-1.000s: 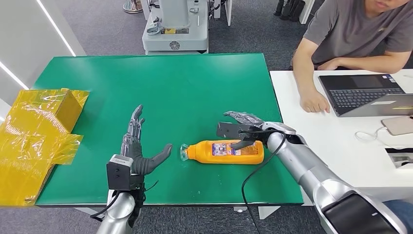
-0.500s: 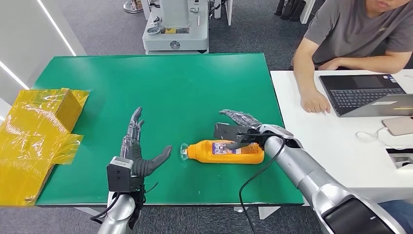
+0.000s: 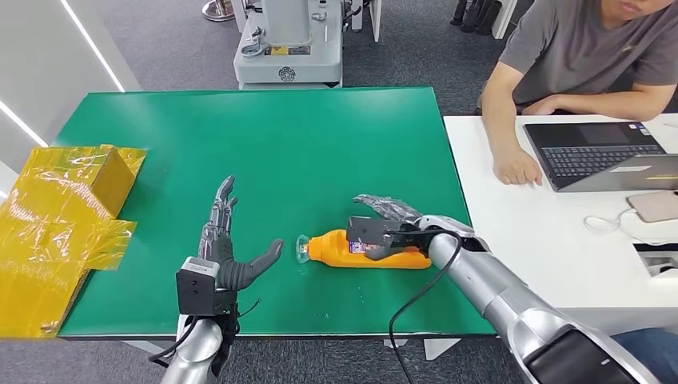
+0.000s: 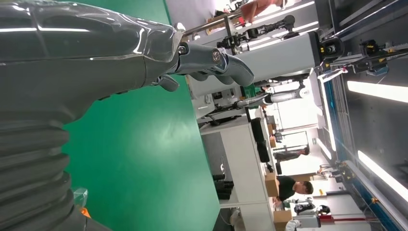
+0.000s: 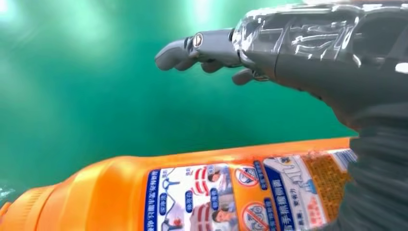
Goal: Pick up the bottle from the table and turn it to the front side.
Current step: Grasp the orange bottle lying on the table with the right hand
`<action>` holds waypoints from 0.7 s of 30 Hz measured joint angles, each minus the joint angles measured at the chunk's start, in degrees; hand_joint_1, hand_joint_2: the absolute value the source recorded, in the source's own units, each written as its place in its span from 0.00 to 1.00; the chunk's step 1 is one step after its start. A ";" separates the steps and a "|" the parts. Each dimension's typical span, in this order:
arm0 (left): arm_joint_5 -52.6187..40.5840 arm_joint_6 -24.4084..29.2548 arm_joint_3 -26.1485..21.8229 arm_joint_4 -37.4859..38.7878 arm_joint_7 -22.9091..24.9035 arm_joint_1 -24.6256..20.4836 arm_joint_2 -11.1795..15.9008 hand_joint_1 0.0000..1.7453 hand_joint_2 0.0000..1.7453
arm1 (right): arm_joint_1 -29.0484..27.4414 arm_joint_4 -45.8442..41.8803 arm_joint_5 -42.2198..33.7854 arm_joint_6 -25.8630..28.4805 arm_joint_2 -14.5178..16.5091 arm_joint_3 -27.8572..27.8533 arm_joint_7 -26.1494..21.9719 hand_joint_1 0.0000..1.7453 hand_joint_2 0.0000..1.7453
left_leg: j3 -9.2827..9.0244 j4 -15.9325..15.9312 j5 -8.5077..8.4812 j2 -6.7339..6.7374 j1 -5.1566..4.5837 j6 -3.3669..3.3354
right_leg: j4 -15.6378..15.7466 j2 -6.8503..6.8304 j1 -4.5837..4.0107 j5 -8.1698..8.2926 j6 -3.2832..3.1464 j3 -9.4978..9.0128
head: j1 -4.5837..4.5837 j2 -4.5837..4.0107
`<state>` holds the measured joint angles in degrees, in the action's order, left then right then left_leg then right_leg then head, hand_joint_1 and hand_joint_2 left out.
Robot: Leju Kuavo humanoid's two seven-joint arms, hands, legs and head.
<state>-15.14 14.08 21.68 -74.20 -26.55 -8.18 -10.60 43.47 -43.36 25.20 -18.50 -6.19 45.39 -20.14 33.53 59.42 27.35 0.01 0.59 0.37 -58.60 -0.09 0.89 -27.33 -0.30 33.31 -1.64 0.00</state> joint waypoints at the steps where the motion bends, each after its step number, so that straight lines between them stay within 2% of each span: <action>1: -0.01 -0.03 0.00 0.01 0.02 0.00 0.00 0.00 1.00 | -0.08 0.20 -0.11 -0.26 0.10 0.17 -0.07 0.00 1.00 | 0.00 0.00 0.00 0.00 0.00 0.00 | 0.00 0.00 0.00 0.00 0.00 0.00 | 0.00 0.00; 9: -0.14 -0.07 0.00 0.02 0.26 -0.02 -0.02 0.00 1.00 | -0.76 1.87 -0.07 -0.87 0.62 1.91 0.06 0.00 1.00 | 0.00 0.00 0.00 0.00 0.00 0.00 | 0.00 0.00 0.00 0.00 0.00 0.00 | 0.00 0.00; 14: -1.50 0.62 0.00 0.02 1.02 -0.02 -0.02 0.00 1.00 | -0.78 2.47 1.00 0.52 0.58 2.76 1.16 0.00 1.00 | -0.01 0.00 0.00 0.01 0.00 0.00 | 0.01 0.00 0.00 0.00 0.00 0.00 | 0.00 0.00; 21: -2.04 1.01 -0.08 0.05 1.34 -0.01 -0.02 0.00 1.00 | 0.15 2.71 1.62 -0.97 -0.82 3.45 2.50 0.00 1.00 | -0.01 0.02 -0.01 0.00 -0.01 -0.01 | 0.01 -0.01 0.01 0.01 0.00 -0.01 | 0.00 0.00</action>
<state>-17.18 15.09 21.60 -74.16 -25.21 -8.19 -10.62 43.62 -40.64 26.82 -19.47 -7.01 48.84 -17.64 33.52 59.44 27.34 0.01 0.59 0.36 -58.60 -0.10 0.90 -27.33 -0.30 33.30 -1.64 0.00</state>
